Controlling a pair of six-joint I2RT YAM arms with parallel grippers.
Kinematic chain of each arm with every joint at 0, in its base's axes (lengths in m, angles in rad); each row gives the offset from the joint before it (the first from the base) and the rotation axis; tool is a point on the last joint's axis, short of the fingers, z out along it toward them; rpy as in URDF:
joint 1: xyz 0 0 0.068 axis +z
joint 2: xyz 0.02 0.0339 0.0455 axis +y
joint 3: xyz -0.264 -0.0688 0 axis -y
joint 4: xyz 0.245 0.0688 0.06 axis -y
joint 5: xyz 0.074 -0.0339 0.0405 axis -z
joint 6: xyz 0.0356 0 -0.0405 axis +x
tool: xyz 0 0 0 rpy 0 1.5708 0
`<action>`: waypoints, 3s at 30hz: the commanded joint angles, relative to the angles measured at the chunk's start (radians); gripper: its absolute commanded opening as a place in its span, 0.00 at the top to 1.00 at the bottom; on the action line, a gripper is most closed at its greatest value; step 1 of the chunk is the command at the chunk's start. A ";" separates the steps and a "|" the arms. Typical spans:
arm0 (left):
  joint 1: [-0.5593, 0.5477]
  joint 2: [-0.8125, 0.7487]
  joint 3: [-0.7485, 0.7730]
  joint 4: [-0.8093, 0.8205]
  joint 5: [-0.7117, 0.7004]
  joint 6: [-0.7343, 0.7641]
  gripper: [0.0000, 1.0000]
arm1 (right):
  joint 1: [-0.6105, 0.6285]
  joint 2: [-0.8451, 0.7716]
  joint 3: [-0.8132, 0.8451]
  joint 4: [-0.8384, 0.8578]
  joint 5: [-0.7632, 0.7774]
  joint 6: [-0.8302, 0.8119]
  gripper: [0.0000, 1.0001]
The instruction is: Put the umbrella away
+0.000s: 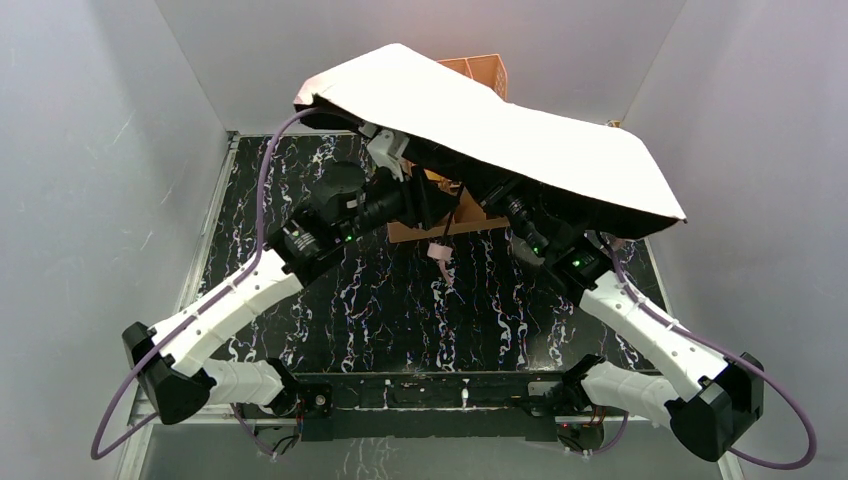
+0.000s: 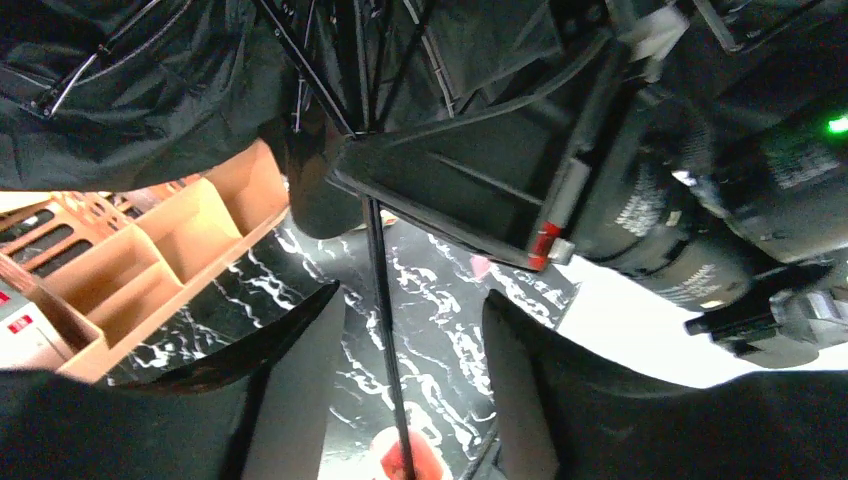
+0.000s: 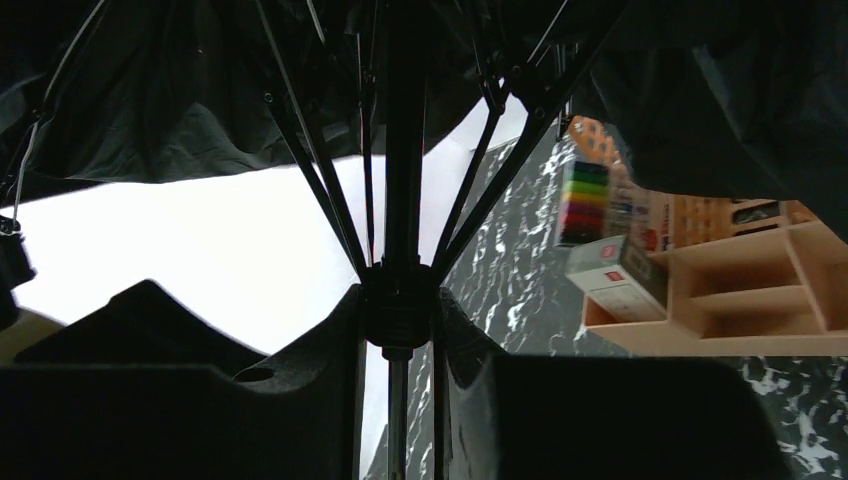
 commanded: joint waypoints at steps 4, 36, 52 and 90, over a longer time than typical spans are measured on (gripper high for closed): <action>-0.001 -0.159 -0.108 -0.055 0.040 -0.045 0.05 | -0.004 0.049 0.100 0.164 0.188 -0.043 1.00; -0.001 -0.084 -0.194 0.057 0.046 0.008 0.60 | -0.010 0.120 0.135 0.265 0.162 -0.021 1.00; 0.000 -0.045 -0.057 0.064 -0.027 0.041 1.00 | -0.010 0.088 0.198 -0.009 -0.030 -0.031 1.00; -0.002 -0.052 0.446 -0.612 -0.190 -0.022 1.00 | 0.376 0.252 0.655 -0.403 -0.150 -0.127 1.00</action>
